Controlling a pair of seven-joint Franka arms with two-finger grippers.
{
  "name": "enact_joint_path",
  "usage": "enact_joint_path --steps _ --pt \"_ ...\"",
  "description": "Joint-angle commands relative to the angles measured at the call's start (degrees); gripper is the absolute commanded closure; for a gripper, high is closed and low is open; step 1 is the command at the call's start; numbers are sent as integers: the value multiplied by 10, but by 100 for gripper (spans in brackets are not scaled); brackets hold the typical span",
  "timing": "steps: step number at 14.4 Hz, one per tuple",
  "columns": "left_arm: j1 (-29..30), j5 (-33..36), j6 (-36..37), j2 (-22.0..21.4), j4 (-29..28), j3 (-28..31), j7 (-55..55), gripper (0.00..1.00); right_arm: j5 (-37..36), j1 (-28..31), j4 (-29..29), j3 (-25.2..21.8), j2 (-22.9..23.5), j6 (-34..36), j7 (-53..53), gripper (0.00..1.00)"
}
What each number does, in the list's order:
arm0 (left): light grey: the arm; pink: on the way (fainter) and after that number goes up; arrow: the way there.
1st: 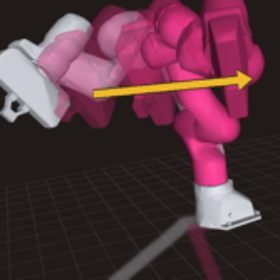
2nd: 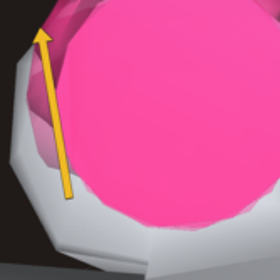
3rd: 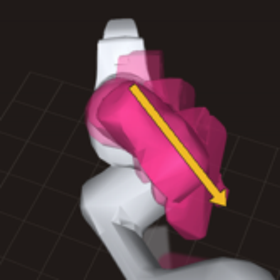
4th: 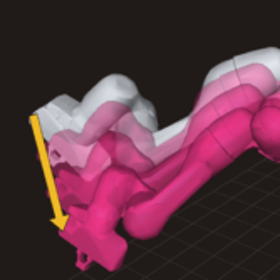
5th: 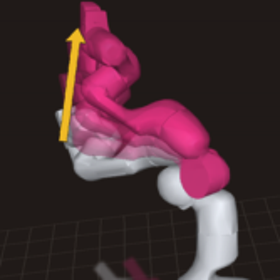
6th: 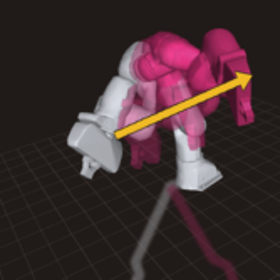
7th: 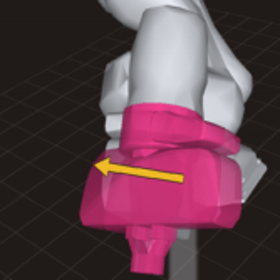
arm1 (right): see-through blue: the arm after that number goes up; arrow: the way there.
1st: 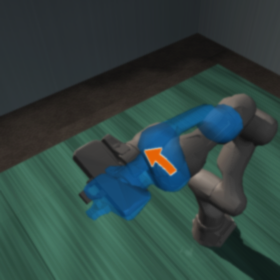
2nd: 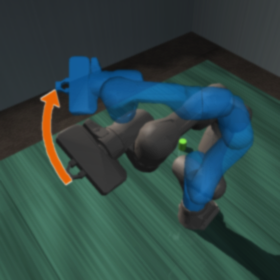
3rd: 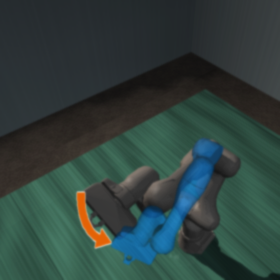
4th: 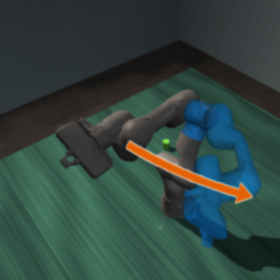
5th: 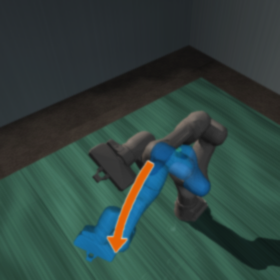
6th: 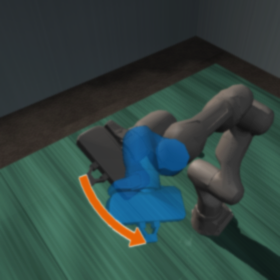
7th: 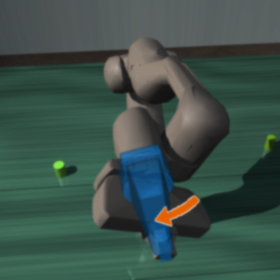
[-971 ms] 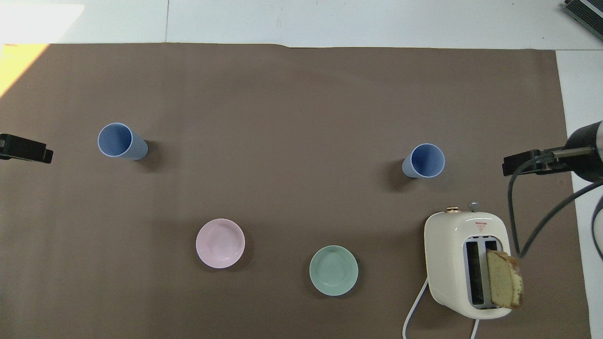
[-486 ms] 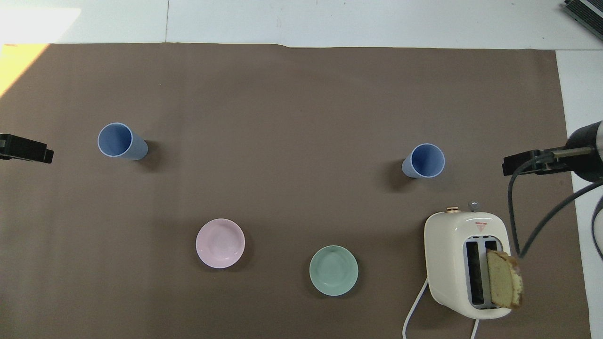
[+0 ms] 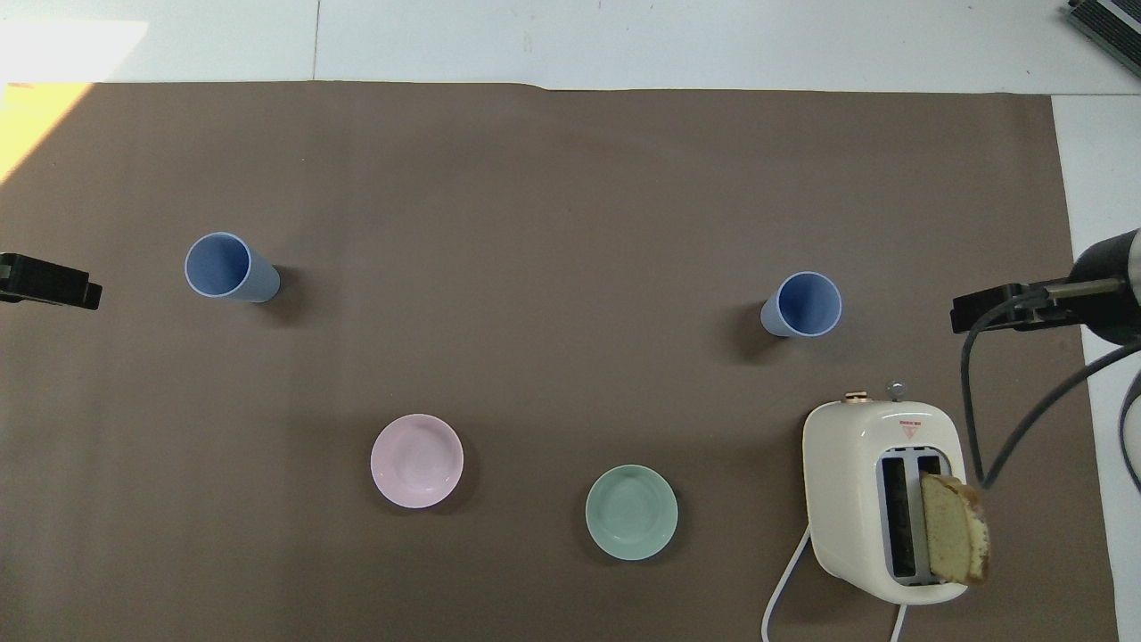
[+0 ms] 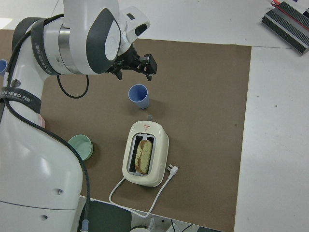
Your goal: Stack blue cups with both arms
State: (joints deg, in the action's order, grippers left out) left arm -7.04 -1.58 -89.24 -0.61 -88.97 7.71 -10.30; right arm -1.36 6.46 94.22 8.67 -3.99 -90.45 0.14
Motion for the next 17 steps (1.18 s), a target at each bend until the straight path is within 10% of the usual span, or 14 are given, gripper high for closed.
enact_joint_path --steps 1,17 --pt "0 -2 8 -7 -2 2 4 0 6 8 16 1 -13 -12 6 0" --pt "19 -4 -101 -10 -62 0 -42 0 7 21 15 0 -12 -13 39 0"
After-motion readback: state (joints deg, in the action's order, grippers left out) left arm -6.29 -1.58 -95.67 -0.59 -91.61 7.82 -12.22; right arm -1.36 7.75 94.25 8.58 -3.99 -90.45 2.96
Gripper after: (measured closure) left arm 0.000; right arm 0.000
